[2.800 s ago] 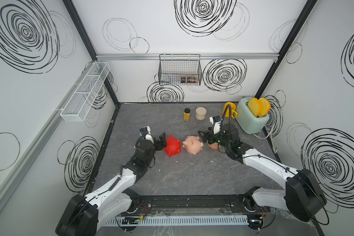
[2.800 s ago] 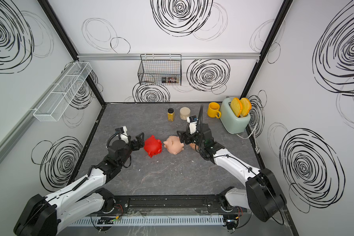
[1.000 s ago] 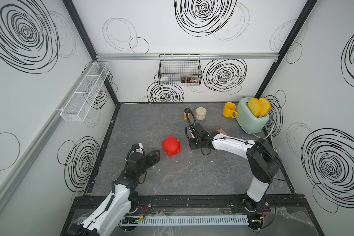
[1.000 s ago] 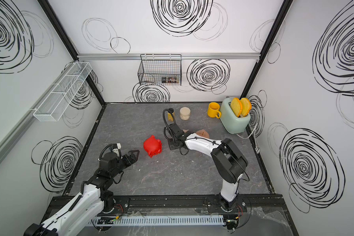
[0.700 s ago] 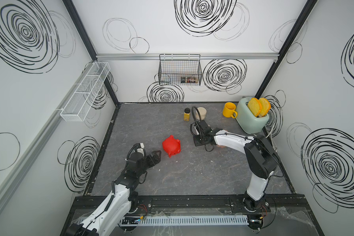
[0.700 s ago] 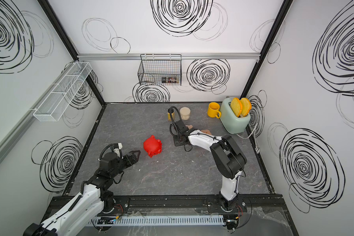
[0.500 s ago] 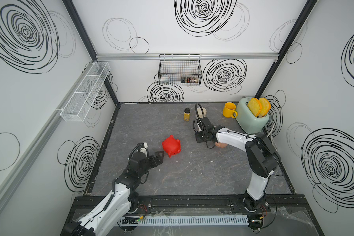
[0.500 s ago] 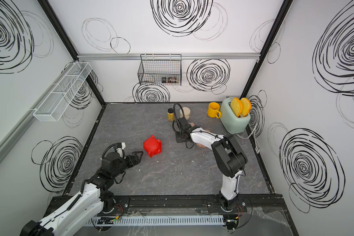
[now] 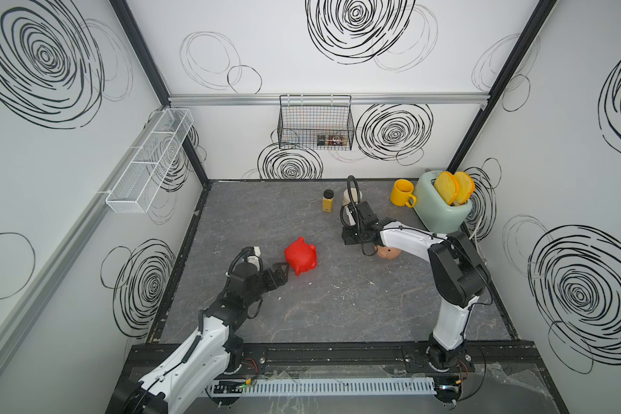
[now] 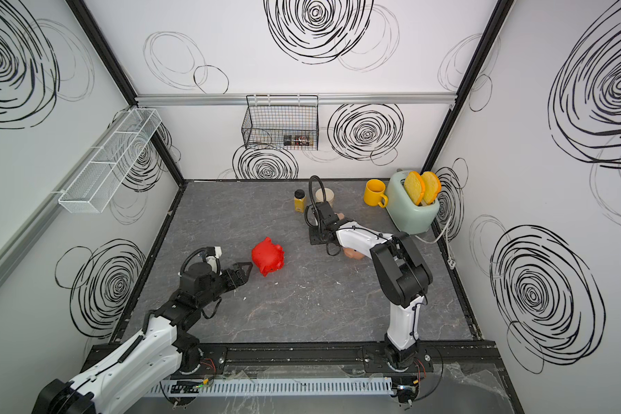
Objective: Open piggy banks
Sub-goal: Move the piggy bank to the center of the board, then adjust the piggy bank at the center of the board.
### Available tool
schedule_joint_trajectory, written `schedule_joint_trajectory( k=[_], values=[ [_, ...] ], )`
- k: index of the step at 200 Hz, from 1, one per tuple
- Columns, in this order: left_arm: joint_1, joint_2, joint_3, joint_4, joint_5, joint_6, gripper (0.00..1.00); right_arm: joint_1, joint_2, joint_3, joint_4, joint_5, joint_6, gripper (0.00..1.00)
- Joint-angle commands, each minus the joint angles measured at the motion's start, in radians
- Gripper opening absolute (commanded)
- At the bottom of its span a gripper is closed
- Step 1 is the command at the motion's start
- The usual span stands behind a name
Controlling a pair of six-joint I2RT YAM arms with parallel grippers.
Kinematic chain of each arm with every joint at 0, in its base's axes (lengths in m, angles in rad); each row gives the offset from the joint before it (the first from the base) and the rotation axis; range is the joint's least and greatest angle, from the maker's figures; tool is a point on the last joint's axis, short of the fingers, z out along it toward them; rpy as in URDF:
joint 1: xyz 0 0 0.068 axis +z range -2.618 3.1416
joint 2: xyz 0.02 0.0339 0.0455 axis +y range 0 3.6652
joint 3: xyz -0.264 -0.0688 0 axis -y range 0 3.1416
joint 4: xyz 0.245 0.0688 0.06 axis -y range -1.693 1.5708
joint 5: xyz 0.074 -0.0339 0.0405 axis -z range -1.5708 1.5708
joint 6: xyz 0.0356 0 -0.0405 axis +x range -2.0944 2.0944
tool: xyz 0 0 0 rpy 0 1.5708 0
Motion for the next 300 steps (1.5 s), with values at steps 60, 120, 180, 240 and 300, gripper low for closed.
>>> schedule_joint_trajectory(
  k=[60,120,180,240,300],
  values=[
    [-0.012,0.097,0.076,0.088,0.092,0.019,0.96,0.12,-0.176,-0.285,0.394,-0.048,-0.057,0.46],
    [-0.02,0.166,0.071,0.158,0.086,0.009,0.96,0.133,-0.095,-0.27,0.458,-0.103,-0.06,0.49],
    [-0.018,0.223,0.09,0.209,0.1,0.01,0.96,0.142,0.02,-0.146,0.424,-0.128,-0.089,0.51],
    [-0.013,0.29,0.128,0.21,0.093,0.007,0.96,0.149,0.112,-0.038,0.356,-0.147,-0.126,0.52],
    [-0.012,0.351,0.173,0.212,0.103,0.013,0.96,0.185,0.122,-0.02,0.329,-0.145,-0.173,0.54]
  ],
)
